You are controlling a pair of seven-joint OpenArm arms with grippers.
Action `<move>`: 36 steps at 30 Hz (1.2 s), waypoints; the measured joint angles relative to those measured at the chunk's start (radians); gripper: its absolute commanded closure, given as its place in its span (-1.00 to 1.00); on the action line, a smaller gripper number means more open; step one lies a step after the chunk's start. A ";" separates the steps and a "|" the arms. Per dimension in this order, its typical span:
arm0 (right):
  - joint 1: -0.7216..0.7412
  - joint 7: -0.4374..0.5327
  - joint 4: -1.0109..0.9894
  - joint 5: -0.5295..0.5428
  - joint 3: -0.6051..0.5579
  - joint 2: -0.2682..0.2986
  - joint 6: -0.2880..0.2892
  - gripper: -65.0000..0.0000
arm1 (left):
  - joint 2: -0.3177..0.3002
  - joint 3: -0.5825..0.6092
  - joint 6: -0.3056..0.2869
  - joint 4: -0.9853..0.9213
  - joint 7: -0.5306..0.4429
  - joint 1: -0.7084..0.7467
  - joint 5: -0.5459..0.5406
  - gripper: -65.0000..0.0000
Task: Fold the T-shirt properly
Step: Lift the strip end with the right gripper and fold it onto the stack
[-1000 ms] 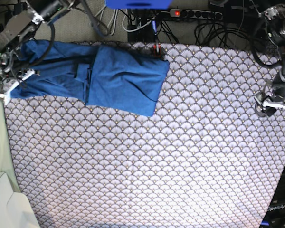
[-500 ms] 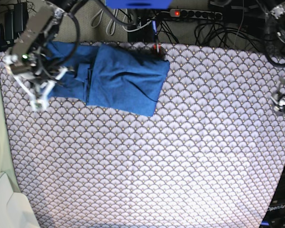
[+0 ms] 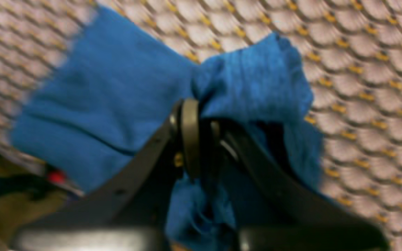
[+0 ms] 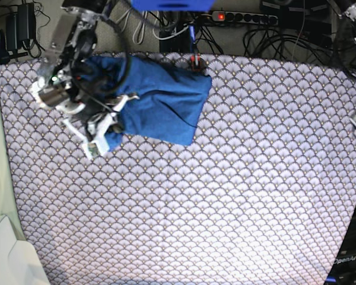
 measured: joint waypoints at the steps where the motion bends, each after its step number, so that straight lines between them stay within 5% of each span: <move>1: -0.014 0.024 0.000 0.003 -0.021 0.002 -0.027 1.00 | -0.001 -0.010 0.000 0.000 0.001 0.000 0.002 -0.40; 14: -0.089 0.301 -0.147 0.013 -0.289 0.006 -0.270 1.00 | -0.060 -0.032 0.000 0.000 0.001 0.000 0.000 -0.40; 29: 0.016 0.338 -0.332 0.014 -0.357 0.010 -0.274 0.99 | -0.060 -0.032 0.000 0.001 0.060 -0.008 0.006 -0.40; 36: 0.010 0.338 -0.329 0.014 -0.415 0.009 -0.274 0.39 | -0.060 -0.032 0.000 0.002 0.060 -0.008 0.003 -0.40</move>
